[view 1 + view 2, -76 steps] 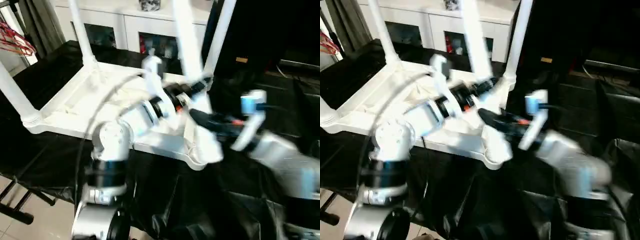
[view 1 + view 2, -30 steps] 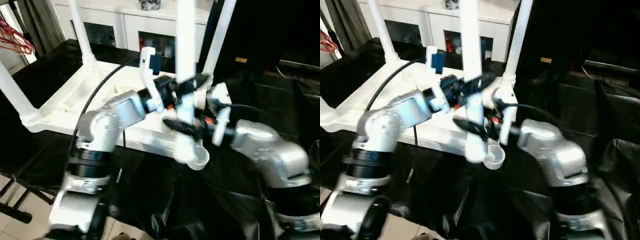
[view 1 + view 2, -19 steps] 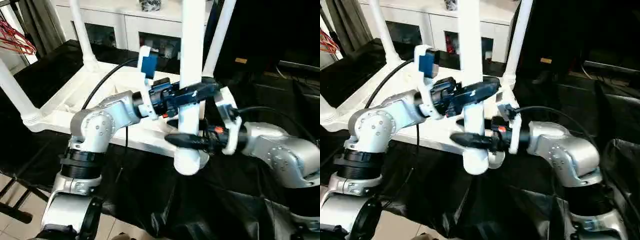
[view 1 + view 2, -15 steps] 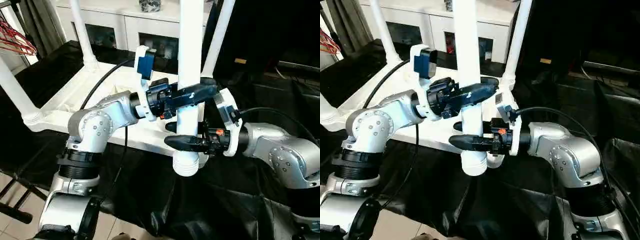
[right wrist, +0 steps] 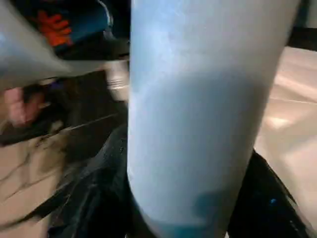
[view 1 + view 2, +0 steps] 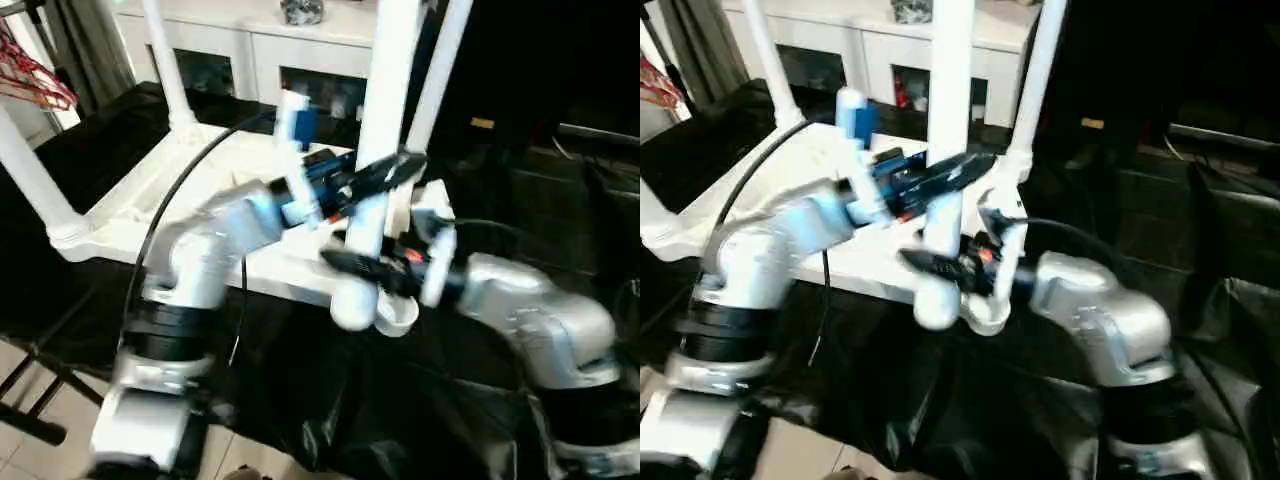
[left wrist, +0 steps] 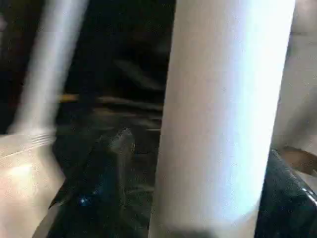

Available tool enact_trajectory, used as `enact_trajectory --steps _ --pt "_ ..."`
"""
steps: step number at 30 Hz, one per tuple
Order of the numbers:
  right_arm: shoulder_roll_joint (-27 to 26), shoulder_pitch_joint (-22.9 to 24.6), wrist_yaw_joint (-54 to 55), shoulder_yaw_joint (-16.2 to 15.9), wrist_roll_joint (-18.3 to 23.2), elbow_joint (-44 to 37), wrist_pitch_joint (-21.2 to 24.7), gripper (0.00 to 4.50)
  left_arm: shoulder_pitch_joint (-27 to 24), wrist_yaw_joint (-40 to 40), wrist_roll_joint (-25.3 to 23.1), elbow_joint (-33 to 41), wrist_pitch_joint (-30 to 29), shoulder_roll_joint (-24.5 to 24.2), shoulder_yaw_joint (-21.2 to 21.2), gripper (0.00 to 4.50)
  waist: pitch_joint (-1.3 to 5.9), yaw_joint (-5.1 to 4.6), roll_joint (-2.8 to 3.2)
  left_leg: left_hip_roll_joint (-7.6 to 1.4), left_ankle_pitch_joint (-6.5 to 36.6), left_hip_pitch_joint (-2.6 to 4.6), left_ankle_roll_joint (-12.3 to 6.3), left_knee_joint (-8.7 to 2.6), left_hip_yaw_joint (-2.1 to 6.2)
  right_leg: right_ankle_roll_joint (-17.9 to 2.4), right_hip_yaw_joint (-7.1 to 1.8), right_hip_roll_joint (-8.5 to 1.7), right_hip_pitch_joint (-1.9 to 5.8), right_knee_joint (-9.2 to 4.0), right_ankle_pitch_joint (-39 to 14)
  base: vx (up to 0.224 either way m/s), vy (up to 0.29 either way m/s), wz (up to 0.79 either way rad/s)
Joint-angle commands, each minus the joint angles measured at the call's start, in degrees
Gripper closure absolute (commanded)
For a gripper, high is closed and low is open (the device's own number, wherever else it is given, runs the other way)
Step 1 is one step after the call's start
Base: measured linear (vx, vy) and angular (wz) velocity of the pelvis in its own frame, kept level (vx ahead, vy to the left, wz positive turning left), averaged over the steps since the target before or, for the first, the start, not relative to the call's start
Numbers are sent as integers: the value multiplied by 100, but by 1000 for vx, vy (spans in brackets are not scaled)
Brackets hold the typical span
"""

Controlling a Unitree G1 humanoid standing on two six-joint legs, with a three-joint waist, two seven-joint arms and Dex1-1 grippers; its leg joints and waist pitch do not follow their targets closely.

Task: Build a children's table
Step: Pick table leg

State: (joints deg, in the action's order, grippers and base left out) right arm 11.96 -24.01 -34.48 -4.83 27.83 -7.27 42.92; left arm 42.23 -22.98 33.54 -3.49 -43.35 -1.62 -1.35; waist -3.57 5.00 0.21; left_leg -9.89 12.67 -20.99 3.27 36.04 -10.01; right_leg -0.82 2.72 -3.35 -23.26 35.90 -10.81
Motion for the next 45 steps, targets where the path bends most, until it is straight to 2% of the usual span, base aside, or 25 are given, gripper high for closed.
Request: enact_trajectory --steps 1,2,3,5,8,9,10,11,14,15,18,19,22,24,25,27,28,29,33,35,37,45 --pt "-184 -72 242 -172 -120 -252 -347 259 -11 956 -686 -146 85 94 82 141 413 -15 -69 -278 180 11 1 -437 111 -1132 -284 -450 364 -415 -802 0 0 0" --pt "-218 -81 317 -182 -165 -246 -367 259 -24 1089 -780 -134 134 126 88 141 407 -16 -61 -279 200 5 -8 -441 110 -1099 -286 -450 361 -430 -850 0 0 0" --pt "-294 -101 487 -190 -262 -226 -406 259 -53 1318 -927 -89 207 194 98 167 413 -11 -50 -278 188 12 -9 -439 114 -1043 -288 -450 362 -425 -868 0 0 0" --pt "-411 -142 791 -205 -448 -172 -479 260 -113 1693 -1025 30 235 369 16 176 408 -21 -61 -269 170 -4 -12 -440 119 -1003 -282 -448 364 -429 -831 0 0 0" --pt "-544 -165 1028 -185 -553 -138 -483 260 -178 1917 -1133 185 258 470 43 193 413 -21 -64 -257 127 0 -59 -434 108 -1021 -289 -444 355 -423 -768 0 0 0" --pt "-627 -166 1138 -179 -605 -132 -485 260 -222 2005 -1164 271 258 524 69 215 404 -29 -62 -262 134 -8 -73 -441 111 -1015 -287 -440 350 -430 -776 0 0 0" --pt "-687 -164 1212 -178 -646 -130 -490 260 -250 2090 -1192 330 254 575 83 220 405 -28 -82 -270 148 -6 -80 -442 109 -1017 -289 -447 348 -424 -802 0 0 0" --pt "-706 -161 1229 -187 -656 -136 -488 260 -263 2093 -1182 348 266 595 80 225 402 -26 -70 -270 163 -8 -79 -444 112 -1014 -286 -450 344 -430 -831 0 0 0" --pt "-777 -132 1181 -265 -643 -175 -468 260 -322 1923 -1068 410 405 691 86 233 396 -26 -65 -269 229 3 -64 -452 108 -980 -287 -441 331 -446 -880 0 0 0" --pt "-762 -132 1039 -199 -458 -193 -362 205 -323 1666 -1009 411 497 636 149 251 392 -30 -59 -265 268 5 -60 -455 108 -958 -287 -435 326 -447 -896 0 0 0" --pt "-644 -162 901 -140 -334 -225 -223 185 -314 1377 -957 423 551 538 234 258 399 -21 -54 -269 289 14 -74 -457 110 -909 -290 -436 325 -442 -868 0 0 0" --pt "-500 -194 712 -93 -224 -246 -108 168 -312 1087 -876 452 578 449 297 261 396 -22 -73 -259 262 13 -79 -458 114 -890 -284 -426 338 -443 -825 0 0 0" --pt "-192 -251 229 -57 8 -284 139 147 -308 613 -872 485 580 226 491 264 396 2 -57 -271 214 20 -136 -450 104 -911 -294 -435 326 -423 -755 0 0 0" --pt "513 -218 -749 -190 352 -522 419 123 -298 216 -930 400 693 3 645 264 408 21 -71 -273 154 24 -173 -441 107 -937 -290 -434 358 -414 -659 0 0 0" --pt "669 -207 -951 -216 424 -577 476 104 -290 83 -906 373 723 -47 657 264 408 38 -67 -280 130 39 -214 -428 94 -1005 -298 -438 335 -408 -583 0 0 0" --pt "863 -239 -1135 -197 458 -534 508 99 -247 -143 -782 337 710 -121 595 264 408 28 -80 -278 58 -1 -259 -427 98 -1081 -295 -452 365 -396 -500 0 0 0" --pt "863 -239 -1135 -197 458 -534 508 78 -247 -143 -782 337 710 -121 595 264 410 20 -91 -268 65 -8 -258 -424 95 -1122 -291 -458 367 -394 -513 0 0 0" --pt "922 -278 -1161 -170 452 -460 504 78 -223 -268 -701 328 692 -148 543 264 405 0 -98 -263 84 -27 -253 -429 100 -1130 -291 -465 381 -397 -556 0 0 0" --pt "1154 -446 -1334 -69 487 -152 584 68 -147 -582 -368 359 772 -140 331 264 388 -17 -99 -262 349 16 -216 -423 86 -1106 -290 -461 351 -472 -1169 0 0 0" --pt "1179 -493 -1394 4 593 -89 665 68 -155 -656 -353 385 830 -145 340 264 380 -11 -97 -268 396 21 -195 -433 88 -1077 -288 -451 337 -482 -1288 0 0 0" --pt "1193 -523 -1465 40 625 -32 712 68 -183 -738 -301 429 826 -127 355 264 393 7 -95 -281 360 40 -190 -435 88 -1083 -285 -445 317 -467 -1213 0 0 0" --pt "1261 -605 -1442 -123 553 248 952 68 -256 -985 -198 563 815 -123 447 264 417 25 -105 -281 112 2 -238 -423 95 -1200 -282 -461 353 -410 -797 0 0 0"
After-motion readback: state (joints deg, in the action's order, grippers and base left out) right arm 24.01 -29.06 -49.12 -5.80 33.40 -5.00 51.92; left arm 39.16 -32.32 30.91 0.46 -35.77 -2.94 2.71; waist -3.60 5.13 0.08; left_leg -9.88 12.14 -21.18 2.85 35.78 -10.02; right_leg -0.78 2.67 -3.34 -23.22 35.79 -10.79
